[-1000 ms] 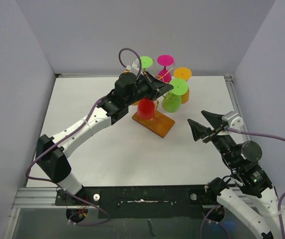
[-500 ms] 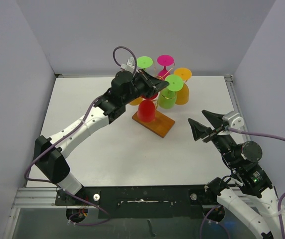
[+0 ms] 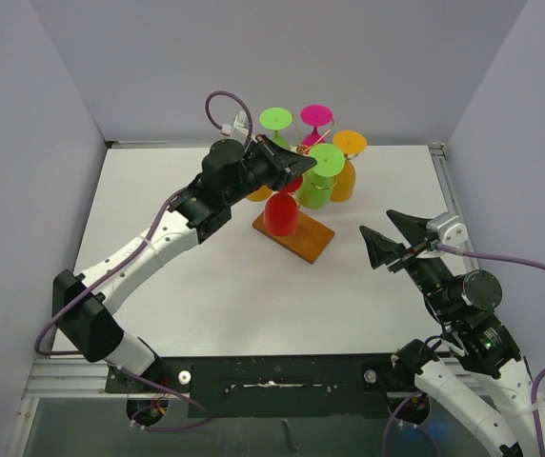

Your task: Place the wine glass upside down on the wine glass rack

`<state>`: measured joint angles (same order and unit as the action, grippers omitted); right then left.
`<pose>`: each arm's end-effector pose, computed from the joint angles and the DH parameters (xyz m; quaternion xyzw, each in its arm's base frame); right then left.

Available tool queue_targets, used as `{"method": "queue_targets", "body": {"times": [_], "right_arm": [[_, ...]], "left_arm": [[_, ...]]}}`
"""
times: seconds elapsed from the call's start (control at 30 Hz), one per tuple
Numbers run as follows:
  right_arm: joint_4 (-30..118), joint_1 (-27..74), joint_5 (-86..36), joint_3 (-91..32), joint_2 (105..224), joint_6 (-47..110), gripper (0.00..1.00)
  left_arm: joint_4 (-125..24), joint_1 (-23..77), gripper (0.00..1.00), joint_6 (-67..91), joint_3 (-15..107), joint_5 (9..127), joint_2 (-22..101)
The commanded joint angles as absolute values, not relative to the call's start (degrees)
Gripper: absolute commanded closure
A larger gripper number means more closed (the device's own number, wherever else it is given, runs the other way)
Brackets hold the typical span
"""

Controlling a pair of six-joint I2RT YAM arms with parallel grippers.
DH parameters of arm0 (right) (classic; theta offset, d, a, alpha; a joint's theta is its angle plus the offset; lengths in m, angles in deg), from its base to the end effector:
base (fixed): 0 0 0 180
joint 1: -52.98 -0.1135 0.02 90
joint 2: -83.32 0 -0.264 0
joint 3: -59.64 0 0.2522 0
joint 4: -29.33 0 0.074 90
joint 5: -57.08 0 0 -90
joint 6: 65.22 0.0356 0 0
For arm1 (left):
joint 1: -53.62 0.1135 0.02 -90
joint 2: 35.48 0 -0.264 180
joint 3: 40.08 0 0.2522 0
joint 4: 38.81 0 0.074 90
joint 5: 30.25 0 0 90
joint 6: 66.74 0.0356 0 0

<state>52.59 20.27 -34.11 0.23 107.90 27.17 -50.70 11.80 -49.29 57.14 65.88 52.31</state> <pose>0.0798 0.0503 0.3893 -0.1576 0.6123 0.2274 0.7407 0.2716 -0.2482 0.4139 -0.1554 0.7051 -0.6015 0.3419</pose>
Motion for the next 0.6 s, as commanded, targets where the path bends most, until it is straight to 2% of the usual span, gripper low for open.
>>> {"method": "queue_targets", "body": {"times": [0.0, 0.57], "right_arm": [[49.1, 19.9, -35.4, 0.2, 107.7, 27.6, 0.41], [47.6, 19.9, -35.5, 0.3, 108.7, 28.2, 0.40]], "left_arm": [[-49.3, 12.0, 1.00, -47.6, 57.0, 64.5, 48.6], [-46.5, 11.5, 1.00, -49.4, 50.9, 66.1, 45.4]]}}
